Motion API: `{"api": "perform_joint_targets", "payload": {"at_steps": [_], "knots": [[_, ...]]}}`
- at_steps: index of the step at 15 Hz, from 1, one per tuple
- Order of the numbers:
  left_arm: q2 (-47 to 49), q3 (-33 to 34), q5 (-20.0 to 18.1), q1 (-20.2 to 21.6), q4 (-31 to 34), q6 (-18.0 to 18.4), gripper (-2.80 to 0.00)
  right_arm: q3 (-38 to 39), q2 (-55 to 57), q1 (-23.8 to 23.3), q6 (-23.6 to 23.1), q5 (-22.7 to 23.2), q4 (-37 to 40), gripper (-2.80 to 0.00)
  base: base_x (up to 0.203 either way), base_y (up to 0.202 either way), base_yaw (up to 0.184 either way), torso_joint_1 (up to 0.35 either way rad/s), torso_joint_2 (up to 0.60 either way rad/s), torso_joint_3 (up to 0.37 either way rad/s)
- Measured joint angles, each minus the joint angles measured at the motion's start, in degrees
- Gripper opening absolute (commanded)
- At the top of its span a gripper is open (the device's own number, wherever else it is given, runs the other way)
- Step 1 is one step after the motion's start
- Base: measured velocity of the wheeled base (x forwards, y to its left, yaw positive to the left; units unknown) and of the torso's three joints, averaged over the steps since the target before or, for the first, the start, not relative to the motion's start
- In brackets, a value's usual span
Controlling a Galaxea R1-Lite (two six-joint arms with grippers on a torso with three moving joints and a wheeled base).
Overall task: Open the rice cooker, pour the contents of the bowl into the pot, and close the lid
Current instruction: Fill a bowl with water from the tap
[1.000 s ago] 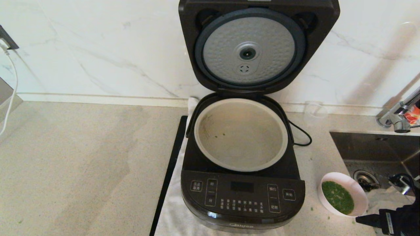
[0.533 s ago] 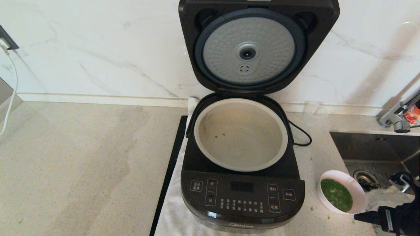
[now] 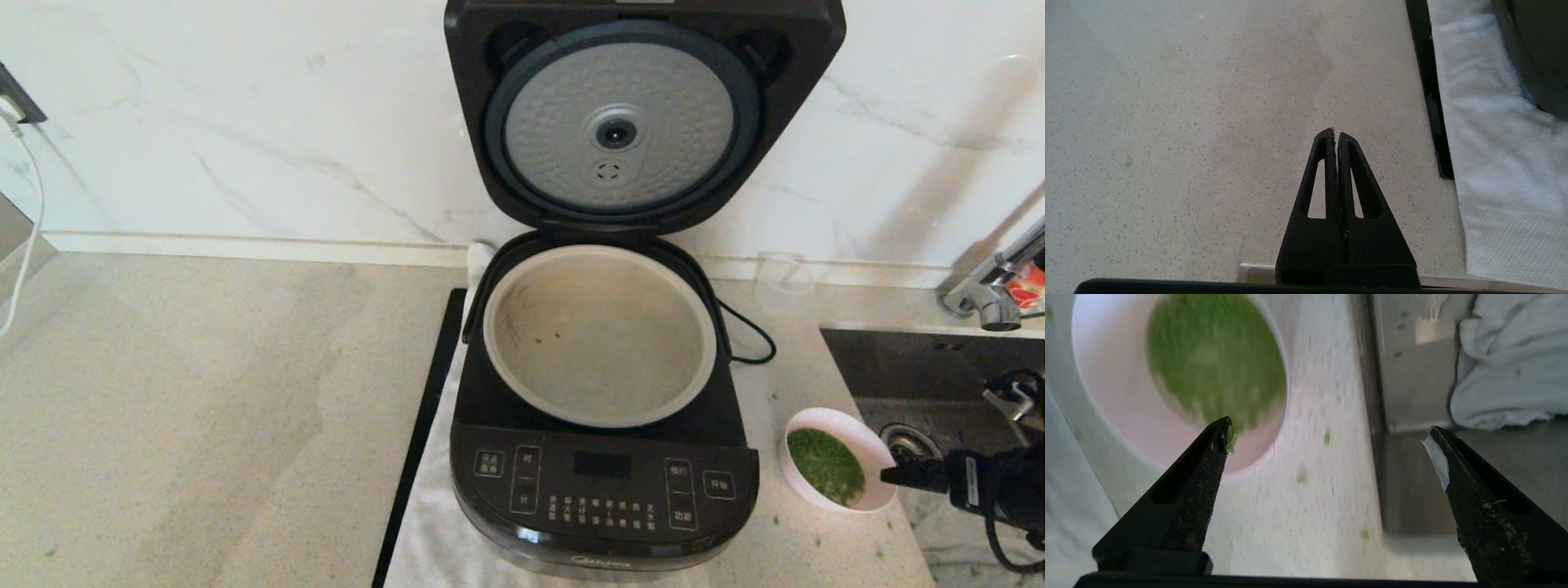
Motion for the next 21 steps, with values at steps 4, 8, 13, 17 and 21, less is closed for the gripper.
{"api": "perform_joint_targets", "payload": {"at_steps": [4, 8, 13, 17, 21], "knots": [[0.00, 0.00, 0.00, 0.00, 0.01, 0.00, -2.80, -2.76, 4.89, 0.00, 0.47, -0.30, -0.51, 0.00, 0.000, 0.000, 0.000, 0.000, 0.00, 0.000], [0.00, 0.00, 0.00, 0.00, 0.01, -0.02, -2.80, -4.85, 8.03, 0.23, 1.52, -0.40, -0.51, 0.00, 0.000, 0.000, 0.000, 0.000, 0.00, 0.000], [0.00, 0.00, 0.00, 0.00, 0.03, -0.02, -2.80, -5.77, 10.16, 1.16, 1.63, -0.94, -0.56, 0.00, 0.000, 0.000, 0.000, 0.000, 0.00, 0.000], [0.00, 0.02, 0.00, -0.02, -0.01, -0.02, -2.80, -5.35, 12.49, 1.50, 1.63, -2.19, -3.67, 0.00, 0.000, 0.000, 0.000, 0.000, 0.00, 0.000], [0.00, 0.02, -0.02, 0.00, 0.01, -0.02, -2.80, -5.48, 13.35, 1.77, 1.59, -2.39, -3.78, -2.80, 0.000, 0.000, 0.000, 0.000, 0.00, 0.000]]}}
